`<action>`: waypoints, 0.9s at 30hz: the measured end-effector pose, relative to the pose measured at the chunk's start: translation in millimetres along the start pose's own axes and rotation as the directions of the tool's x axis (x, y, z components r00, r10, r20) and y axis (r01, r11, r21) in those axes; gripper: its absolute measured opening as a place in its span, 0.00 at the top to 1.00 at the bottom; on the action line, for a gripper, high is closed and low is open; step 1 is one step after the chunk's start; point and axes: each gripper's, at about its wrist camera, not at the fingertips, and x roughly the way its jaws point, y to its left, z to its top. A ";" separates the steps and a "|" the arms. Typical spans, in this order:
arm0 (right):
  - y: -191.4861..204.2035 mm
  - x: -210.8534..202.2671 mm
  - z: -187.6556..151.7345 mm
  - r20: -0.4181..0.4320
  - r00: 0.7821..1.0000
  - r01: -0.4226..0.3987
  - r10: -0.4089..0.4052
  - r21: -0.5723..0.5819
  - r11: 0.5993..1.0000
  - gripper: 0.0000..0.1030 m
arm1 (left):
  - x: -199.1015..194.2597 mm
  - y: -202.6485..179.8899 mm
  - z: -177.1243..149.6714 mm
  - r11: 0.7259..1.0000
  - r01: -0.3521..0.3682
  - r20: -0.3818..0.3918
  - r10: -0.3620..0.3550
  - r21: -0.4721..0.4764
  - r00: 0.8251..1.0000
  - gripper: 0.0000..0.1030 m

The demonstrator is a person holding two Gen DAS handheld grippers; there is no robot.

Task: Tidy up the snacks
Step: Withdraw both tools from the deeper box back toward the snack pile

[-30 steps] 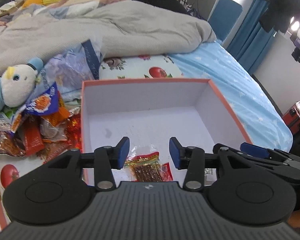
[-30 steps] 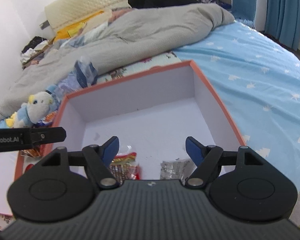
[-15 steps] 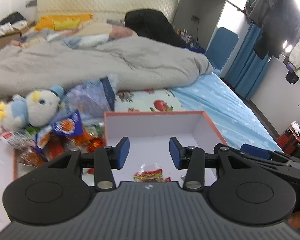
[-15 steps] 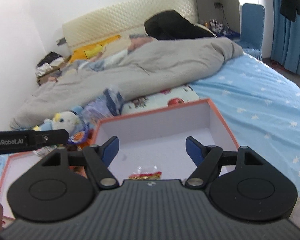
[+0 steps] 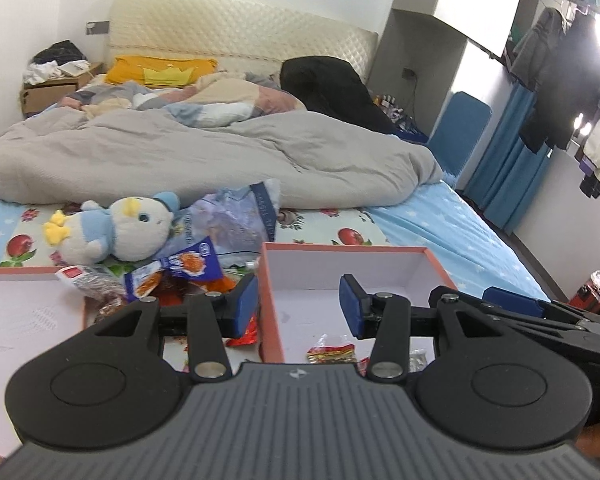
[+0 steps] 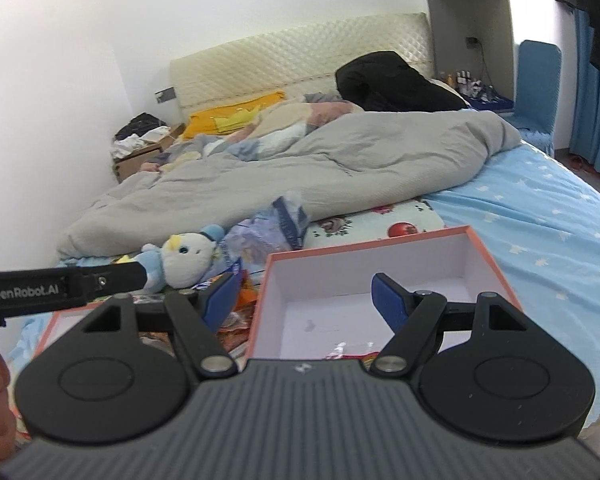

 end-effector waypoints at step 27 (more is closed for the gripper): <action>105.3 -51.3 34.4 -0.241 0.961 -0.158 0.133 -0.089 0.983 0.18 | -64.0 127.2 -38.7 0.963 -0.221 -0.032 0.218 -0.157 0.975 0.45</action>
